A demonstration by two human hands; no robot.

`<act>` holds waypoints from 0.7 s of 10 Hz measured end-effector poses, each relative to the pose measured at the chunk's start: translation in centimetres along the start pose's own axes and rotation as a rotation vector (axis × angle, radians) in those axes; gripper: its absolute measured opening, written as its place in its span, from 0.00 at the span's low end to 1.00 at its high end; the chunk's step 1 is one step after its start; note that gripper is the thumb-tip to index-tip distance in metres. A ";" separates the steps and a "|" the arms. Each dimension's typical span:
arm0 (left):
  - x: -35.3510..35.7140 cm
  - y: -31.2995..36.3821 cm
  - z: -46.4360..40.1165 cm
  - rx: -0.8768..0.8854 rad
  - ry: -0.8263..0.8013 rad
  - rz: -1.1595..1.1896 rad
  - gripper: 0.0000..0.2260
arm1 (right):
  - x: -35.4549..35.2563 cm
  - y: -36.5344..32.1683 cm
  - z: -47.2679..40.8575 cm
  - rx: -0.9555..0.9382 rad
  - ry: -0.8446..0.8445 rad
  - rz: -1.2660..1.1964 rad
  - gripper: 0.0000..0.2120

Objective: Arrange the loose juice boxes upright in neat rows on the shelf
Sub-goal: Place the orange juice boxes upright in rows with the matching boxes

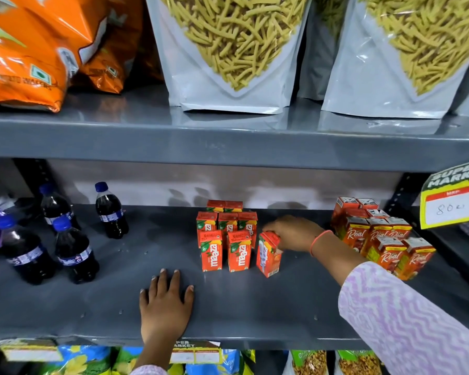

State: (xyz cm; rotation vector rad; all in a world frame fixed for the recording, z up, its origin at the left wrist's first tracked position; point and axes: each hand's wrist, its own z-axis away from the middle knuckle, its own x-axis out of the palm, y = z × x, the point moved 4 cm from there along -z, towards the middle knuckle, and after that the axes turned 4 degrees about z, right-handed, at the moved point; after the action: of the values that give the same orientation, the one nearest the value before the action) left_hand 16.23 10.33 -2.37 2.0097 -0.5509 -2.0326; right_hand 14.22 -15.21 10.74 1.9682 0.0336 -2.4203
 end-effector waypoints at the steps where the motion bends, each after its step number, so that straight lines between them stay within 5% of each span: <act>1: -0.1 0.0 0.0 -0.002 0.000 0.002 0.25 | -0.4 0.0 0.1 0.013 0.012 0.096 0.15; 3: -0.1 0.1 0.0 0.000 -0.006 0.006 0.25 | 0.0 -0.4 0.3 -0.057 0.025 0.029 0.19; 5: -0.1 0.0 0.0 -0.002 -0.010 0.005 0.25 | 0.8 0.6 -0.5 0.108 0.103 0.074 0.14; 7: -0.1 0.2 0.0 -0.002 -0.031 0.012 0.26 | 2.0 0.4 -0.2 0.222 0.227 -0.137 0.15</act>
State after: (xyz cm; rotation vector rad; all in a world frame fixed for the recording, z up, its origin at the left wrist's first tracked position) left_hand 16.24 10.23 -2.17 1.9716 -0.5652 -2.0600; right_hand 14.02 -15.64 8.75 2.4058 -0.1044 -2.3555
